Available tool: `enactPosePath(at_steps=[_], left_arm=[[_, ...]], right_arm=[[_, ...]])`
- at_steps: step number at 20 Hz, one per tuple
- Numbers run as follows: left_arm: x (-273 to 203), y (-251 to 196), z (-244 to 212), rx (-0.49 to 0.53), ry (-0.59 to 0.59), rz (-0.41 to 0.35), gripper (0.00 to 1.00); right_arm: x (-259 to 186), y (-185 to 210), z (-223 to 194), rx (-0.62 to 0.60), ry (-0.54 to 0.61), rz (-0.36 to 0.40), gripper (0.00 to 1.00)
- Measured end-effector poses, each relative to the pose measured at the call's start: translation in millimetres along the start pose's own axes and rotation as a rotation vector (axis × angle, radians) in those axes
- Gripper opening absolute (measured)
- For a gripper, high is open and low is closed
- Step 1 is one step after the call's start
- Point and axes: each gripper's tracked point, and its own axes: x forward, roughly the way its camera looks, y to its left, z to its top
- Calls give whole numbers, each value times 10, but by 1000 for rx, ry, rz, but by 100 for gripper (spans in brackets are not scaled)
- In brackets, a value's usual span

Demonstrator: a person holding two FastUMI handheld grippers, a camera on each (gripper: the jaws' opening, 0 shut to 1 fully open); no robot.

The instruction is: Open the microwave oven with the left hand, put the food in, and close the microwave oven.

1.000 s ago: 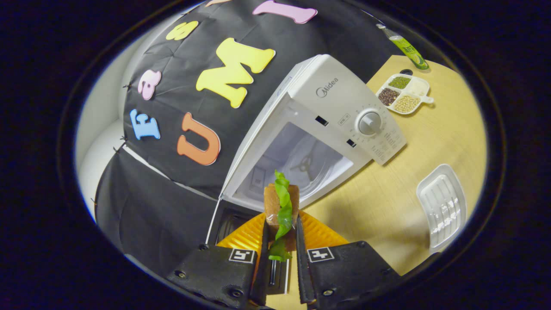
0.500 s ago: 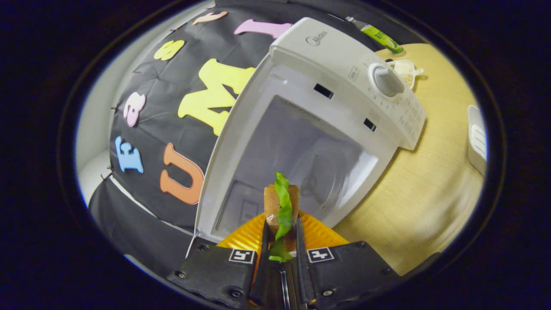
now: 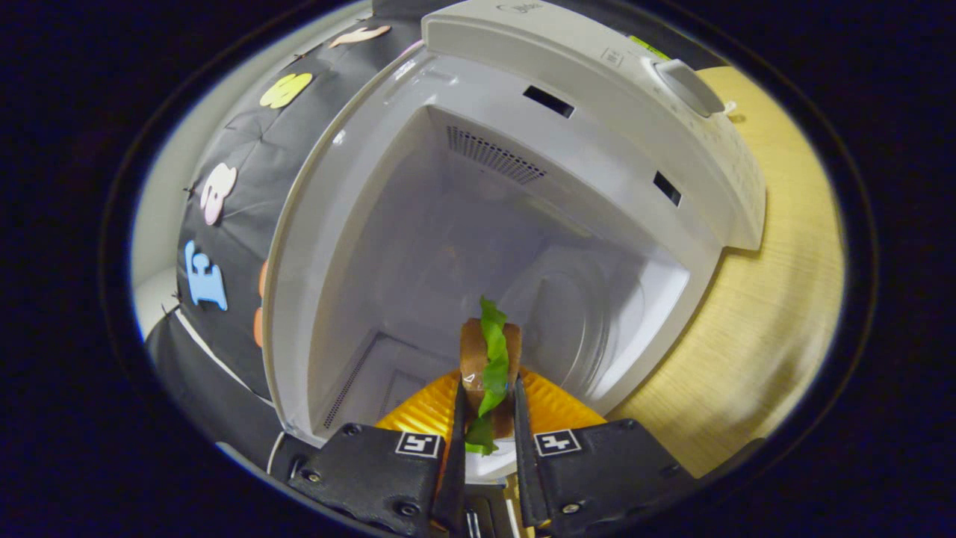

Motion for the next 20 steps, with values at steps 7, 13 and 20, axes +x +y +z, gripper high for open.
enactPosePath(at_steps=[7, 13, 20], left_arm=[[70, 47, -77, -16, 8, 11, 96], [65, 37, -23, -12, -8, 11, 97], [25, -21, 160, -24, -34, -11, 96]], right_arm=[[-46, -139, 61, -348, -50, -86, 45], [-225, -187, 322, -490, -93, -115, 87], [-823, 100, 792, -655, -103, -76, 91]])
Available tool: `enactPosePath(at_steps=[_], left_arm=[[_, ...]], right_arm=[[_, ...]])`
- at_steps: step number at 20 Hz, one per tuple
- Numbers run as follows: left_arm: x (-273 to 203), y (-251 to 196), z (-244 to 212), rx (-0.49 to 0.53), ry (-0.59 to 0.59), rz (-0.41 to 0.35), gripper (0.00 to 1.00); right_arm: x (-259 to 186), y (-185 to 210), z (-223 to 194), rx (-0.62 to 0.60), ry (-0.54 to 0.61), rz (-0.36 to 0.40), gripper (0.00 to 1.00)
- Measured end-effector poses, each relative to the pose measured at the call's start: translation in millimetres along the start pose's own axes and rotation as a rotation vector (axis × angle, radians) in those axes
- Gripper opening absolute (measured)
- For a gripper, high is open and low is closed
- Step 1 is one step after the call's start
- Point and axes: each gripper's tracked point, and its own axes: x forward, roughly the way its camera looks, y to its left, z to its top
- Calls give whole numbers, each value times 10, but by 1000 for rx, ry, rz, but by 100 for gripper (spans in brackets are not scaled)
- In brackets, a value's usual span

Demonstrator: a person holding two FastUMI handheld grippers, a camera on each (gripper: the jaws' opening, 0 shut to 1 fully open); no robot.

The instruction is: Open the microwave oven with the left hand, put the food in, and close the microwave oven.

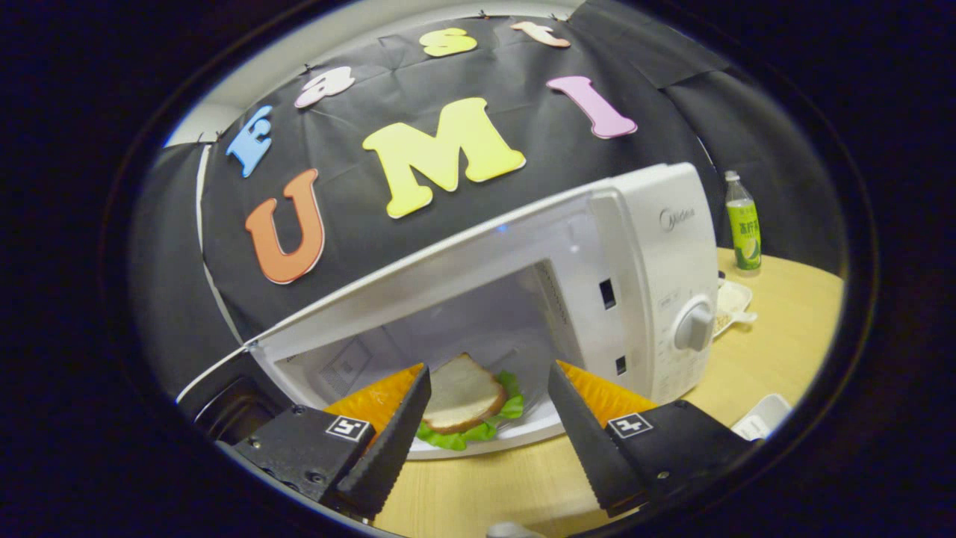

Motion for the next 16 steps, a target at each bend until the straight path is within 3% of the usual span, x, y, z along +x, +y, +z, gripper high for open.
enactPosePath(at_steps=[1, 2, 9, 10, 11, 12, 13, 15, 16], left_arm=[[-7, -18, 33, -1, -3, -8, 97], [-20, -42, 67, -2, -7, -17, 96], [-37, -160, 334, -9, -45, -67, 97], [-31, -154, 359, -10, -52, -70, 96], [-17, -171, 411, -14, -63, -76, 97], [17, -168, 473, -21, -72, -80, 96], [51, -173, 515, -24, -82, -83, 96], [102, -169, 578, -20, -105, -85, 93], [143, -172, 583, -19, -108, -89, 85]], right_arm=[[-137, -62, 143, -36, -10, 7, 91], [-277, -113, 290, -51, -10, 16, 100], [-1365, -531, 1349, -313, -18, 88, 100], [-1516, -630, 1481, -338, -16, 80, 91], [-1651, -732, 1614, -358, -18, 71, 92], [-1795, -808, 1720, -369, -11, 67, 100], [-1932, -879, 1815, -370, -8, 64, 92], [-2174, -1009, 1964, -366, 2, 56, 92], [-2284, -1082, 2047, -369, -1, 45, 100]])
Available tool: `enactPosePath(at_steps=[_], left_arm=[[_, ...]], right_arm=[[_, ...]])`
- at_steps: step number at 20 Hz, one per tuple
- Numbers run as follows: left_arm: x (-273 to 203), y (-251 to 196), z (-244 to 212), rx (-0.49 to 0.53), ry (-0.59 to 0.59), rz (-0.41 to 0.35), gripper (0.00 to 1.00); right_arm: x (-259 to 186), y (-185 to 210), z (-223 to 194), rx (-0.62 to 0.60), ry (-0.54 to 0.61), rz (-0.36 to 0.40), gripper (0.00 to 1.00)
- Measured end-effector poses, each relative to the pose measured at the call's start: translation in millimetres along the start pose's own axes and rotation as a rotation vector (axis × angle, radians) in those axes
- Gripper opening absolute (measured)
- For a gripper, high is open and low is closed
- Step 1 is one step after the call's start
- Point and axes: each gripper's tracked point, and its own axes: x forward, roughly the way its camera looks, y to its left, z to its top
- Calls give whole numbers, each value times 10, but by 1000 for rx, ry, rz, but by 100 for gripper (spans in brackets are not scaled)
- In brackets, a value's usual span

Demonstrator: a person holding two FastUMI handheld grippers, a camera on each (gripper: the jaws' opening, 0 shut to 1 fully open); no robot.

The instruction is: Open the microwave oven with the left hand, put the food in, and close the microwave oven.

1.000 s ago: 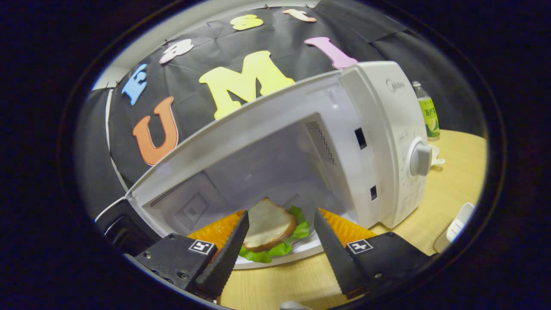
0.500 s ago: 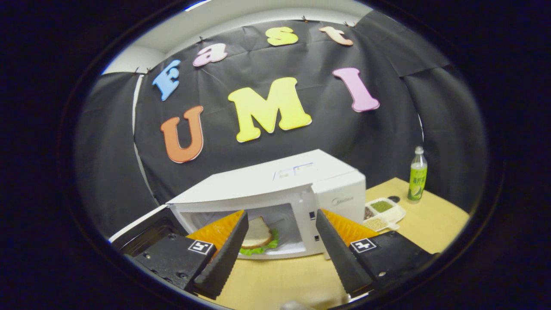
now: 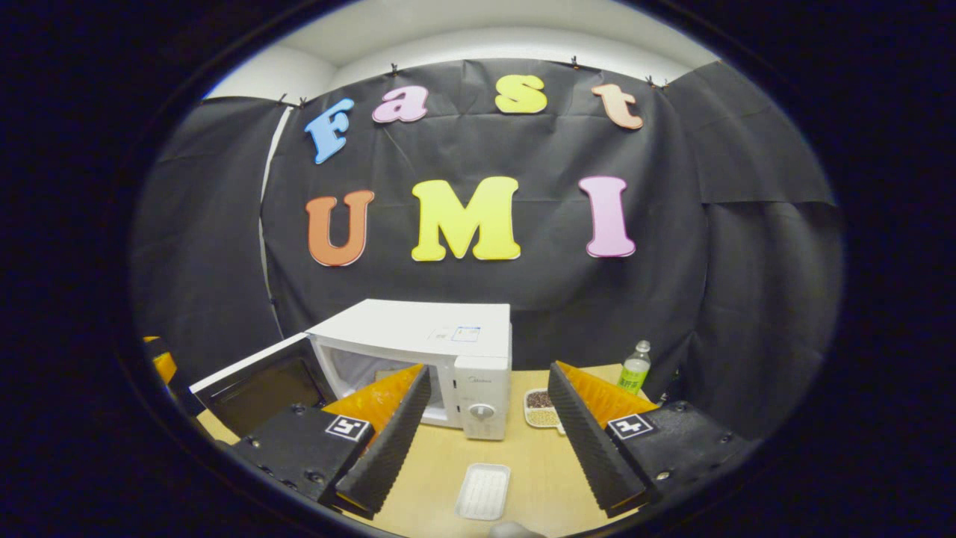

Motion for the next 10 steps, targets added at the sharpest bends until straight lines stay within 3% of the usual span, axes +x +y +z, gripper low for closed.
enactPosePath(at_steps=[2, 3, 6, 8, 9, 10], left_arm=[[68, -6, -58, -13, 7, -18, 66], [97, -27, -66, -21, 6, -43, 64], [198, 164, -210, -20, 8, -26, 23], [284, 383, -350, 1, 3, 34, 1], [329, 460, -455, -3, 16, 34, 1], [363, 471, -565, -24, 29, 15, 0]], right_arm=[[-178, -153, 97, 1, -9, -24, 100], [-240, -214, 140, 8, -13, -34, 92], [-407, -334, 209, 43, -6, -51, 92], [-496, -424, 227, 52, 3, -69, 92], [-548, -446, 226, 58, 6, -72, 100], [-598, -477, 224, 60, 12, -80, 100]])
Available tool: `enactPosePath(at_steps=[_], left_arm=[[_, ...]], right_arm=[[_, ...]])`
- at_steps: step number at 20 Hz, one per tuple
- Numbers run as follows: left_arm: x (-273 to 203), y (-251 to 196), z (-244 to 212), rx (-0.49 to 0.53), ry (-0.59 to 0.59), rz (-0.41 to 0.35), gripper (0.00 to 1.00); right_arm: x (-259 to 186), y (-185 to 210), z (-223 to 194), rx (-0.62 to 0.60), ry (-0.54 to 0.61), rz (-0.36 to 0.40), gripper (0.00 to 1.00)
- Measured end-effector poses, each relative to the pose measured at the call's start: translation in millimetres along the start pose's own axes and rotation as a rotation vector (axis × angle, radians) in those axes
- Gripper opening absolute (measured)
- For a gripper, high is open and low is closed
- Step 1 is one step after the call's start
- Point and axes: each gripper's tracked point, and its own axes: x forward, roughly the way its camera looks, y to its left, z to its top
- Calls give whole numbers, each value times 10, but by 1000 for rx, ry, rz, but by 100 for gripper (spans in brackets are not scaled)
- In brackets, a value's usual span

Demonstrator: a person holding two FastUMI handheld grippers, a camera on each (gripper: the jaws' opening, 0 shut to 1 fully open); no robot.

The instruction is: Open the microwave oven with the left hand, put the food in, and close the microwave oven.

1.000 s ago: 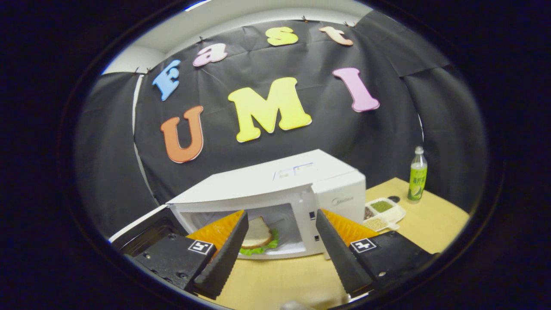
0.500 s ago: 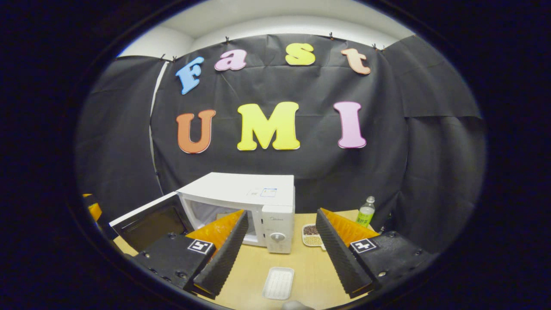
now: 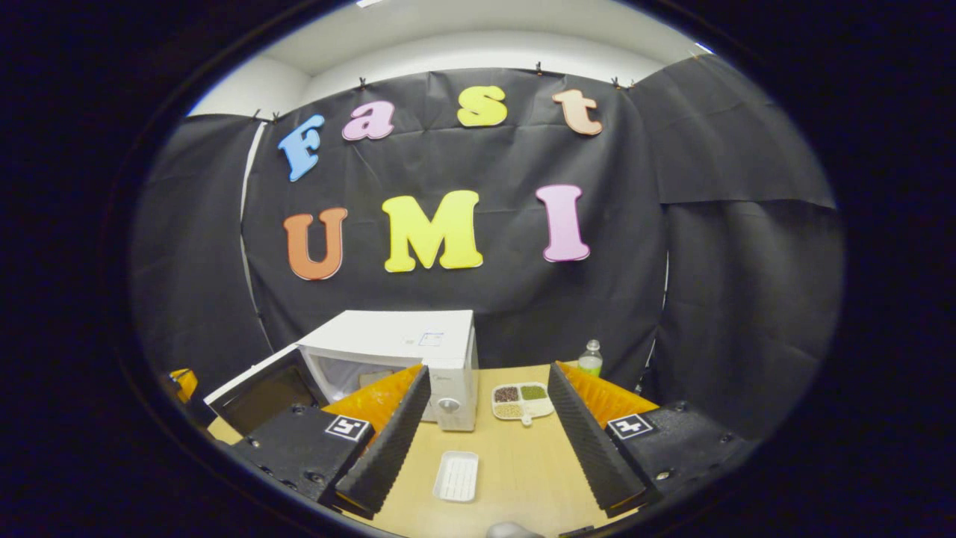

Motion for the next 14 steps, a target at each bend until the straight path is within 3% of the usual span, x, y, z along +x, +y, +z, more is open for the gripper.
enactPosePath(at_steps=[1, 2, 3, 4, 6, 11, 12, 13, 14], left_arm=[[20, 72, -151, -7, 27, 14, 0], [60, 168, -311, -2, 51, 27, 0], [112, 259, -488, 9, 77, 46, 0], [143, 322, -599, 10, 93, 54, 0], [191, 329, -773, -10, 123, 43, 0], [227, 159, -854, 25, 131, -2, 0], [195, 77, -844, 15, 127, -18, 0], [172, -7, -833, 24, 127, -29, 0], [166, -94, -819, 35, 119, -40, 0]], right_arm=[[-37, -29, 9, -1, 1, -5, 91], [-75, -58, 14, -1, 7, -15, 100], [-98, -67, 19, 4, 9, -18, 100], [-123, -86, 14, 5, 14, -25, 92], [-173, -117, -10, 11, 28, -33, 92], [-289, -127, 7, 22, 37, -35, 92], [-308, -126, 34, 25, 36, -33, 100], [-332, -130, 46, 30, 35, -28, 100], [-350, -123, 70, 34, 33, -23, 92]])
